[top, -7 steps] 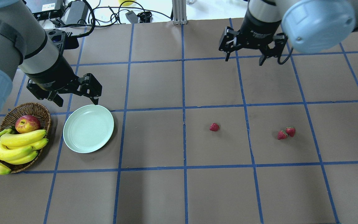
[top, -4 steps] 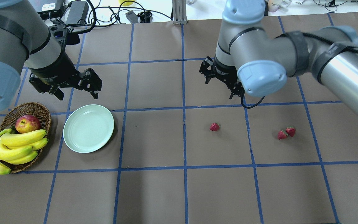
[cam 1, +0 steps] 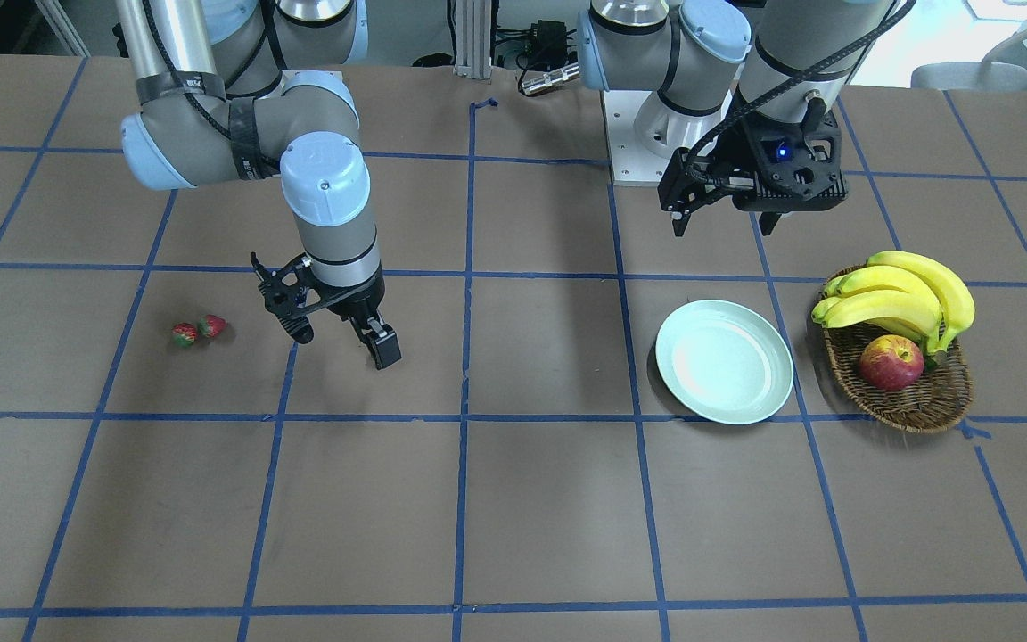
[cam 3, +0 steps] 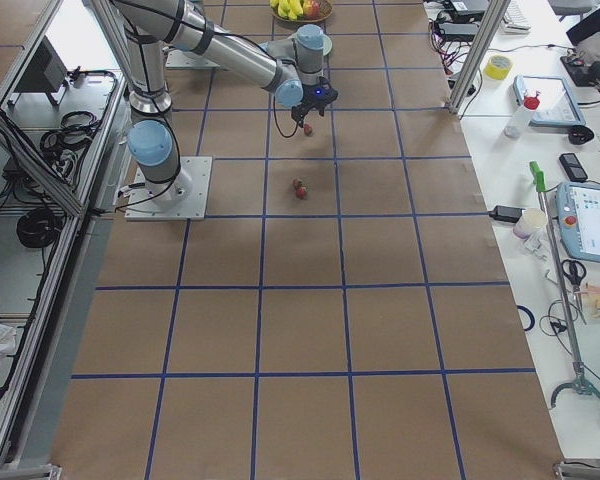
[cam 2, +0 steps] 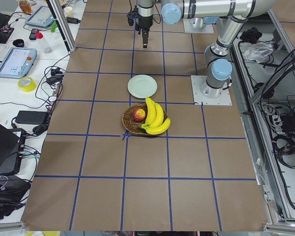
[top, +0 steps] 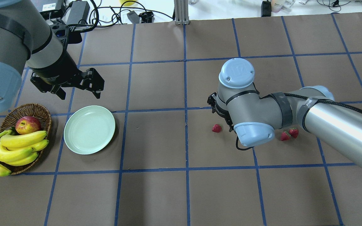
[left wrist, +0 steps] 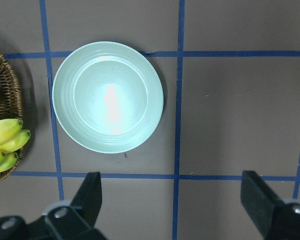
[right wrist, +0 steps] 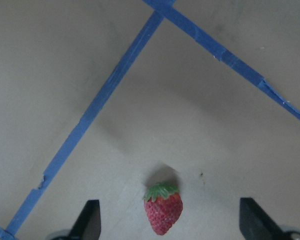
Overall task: Collect all strawberries into plate
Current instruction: 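Lower the right gripper onto the lone strawberry and close it, then carry the strawberry toward the plate and release it on the table, then move the right gripper to the strawberry pair and grasp one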
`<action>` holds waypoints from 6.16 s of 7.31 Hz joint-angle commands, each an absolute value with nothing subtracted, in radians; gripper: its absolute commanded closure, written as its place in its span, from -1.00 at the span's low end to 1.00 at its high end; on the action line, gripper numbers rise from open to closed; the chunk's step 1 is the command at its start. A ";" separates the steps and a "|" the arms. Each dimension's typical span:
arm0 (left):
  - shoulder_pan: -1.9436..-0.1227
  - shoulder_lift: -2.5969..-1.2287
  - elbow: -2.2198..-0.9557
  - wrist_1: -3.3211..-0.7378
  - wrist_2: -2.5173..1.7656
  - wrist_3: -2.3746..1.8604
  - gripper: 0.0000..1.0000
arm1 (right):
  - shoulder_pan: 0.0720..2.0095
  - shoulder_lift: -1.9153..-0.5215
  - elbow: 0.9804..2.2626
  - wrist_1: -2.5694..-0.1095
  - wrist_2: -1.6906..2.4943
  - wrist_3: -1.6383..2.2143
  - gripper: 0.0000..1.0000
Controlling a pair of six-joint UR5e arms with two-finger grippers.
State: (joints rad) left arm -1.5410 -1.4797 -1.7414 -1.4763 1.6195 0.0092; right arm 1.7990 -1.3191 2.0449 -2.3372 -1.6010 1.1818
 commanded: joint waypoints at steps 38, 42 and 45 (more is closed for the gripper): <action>-1.549 -1.460 -1.755 -1.488 1.624 0.003 -1.00 | 1.325 -1.399 2.217 -2.289 -1.655 0.683 -1.00; -1.549 -1.460 -1.755 -1.486 1.624 0.008 -1.00 | 1.325 -1.390 2.212 -2.296 -1.640 0.684 0.20; -1.549 -1.460 -1.755 -1.486 1.624 0.009 -1.00 | 1.325 -1.376 2.169 -2.260 -1.648 0.670 0.76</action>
State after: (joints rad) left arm -1.5493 -1.4604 -1.7549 -1.4864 1.6245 0.0087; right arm 1.3254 -1.3760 2.1981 -2.2809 -1.6495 0.6754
